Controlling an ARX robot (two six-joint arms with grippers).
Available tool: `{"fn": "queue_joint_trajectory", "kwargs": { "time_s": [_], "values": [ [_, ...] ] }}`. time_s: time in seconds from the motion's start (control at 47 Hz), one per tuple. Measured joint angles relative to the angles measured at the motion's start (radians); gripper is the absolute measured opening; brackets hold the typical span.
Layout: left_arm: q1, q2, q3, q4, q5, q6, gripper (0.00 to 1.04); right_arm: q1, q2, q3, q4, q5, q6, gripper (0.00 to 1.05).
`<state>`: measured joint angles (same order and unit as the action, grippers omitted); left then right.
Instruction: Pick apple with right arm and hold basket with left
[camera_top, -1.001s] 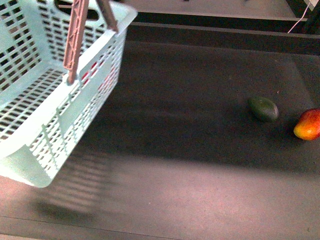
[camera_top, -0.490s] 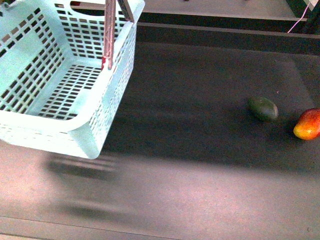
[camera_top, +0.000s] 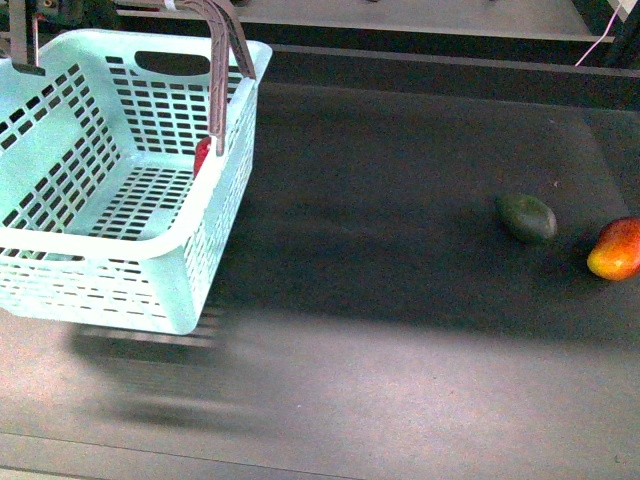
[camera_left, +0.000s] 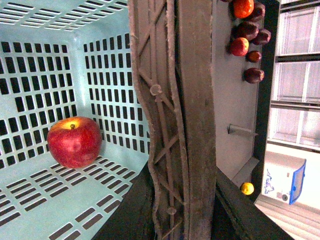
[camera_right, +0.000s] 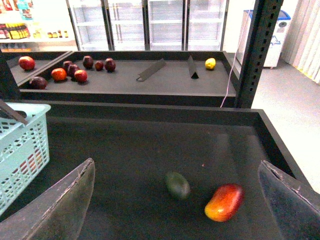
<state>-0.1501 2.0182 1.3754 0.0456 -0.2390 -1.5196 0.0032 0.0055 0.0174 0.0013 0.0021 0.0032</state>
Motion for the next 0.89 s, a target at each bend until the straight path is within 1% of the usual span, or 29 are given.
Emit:
{"fn": "queue_joint_trajectory", "kwargs": {
  "time_s": [0.383, 0.511, 0.682, 0.703, 0.767, 0.831, 0.895],
  "values": [
    [0.006, 0.015, -0.005, -0.019, -0.003, -0.035, 0.21, 0.000, 0.000, 0.000, 0.000, 0.000, 0.000, 0.96],
    [0.005, 0.000, -0.032, -0.077, -0.008, -0.051, 0.21, 0.000, 0.000, 0.000, 0.000, 0.000, 0.000, 0.96],
    [0.005, -0.014, -0.051, -0.097, -0.007, -0.058, 0.21, 0.000, 0.000, 0.000, 0.000, 0.000, 0.000, 0.96],
    [0.005, -0.016, -0.055, -0.100, -0.007, -0.061, 0.23, 0.000, 0.000, 0.000, 0.000, 0.000, 0.000, 0.96],
    [0.005, -0.022, -0.066, -0.111, -0.010, -0.068, 0.36, 0.000, 0.000, 0.000, 0.000, 0.000, 0.000, 0.96],
    [0.006, -0.028, -0.075, -0.111, -0.013, -0.072, 0.44, 0.000, 0.000, 0.000, 0.000, 0.000, 0.000, 0.96],
    [0.007, -0.043, -0.088, -0.111, -0.013, -0.077, 0.55, 0.000, 0.000, 0.000, 0.000, 0.000, 0.000, 0.96]
  ]
}}
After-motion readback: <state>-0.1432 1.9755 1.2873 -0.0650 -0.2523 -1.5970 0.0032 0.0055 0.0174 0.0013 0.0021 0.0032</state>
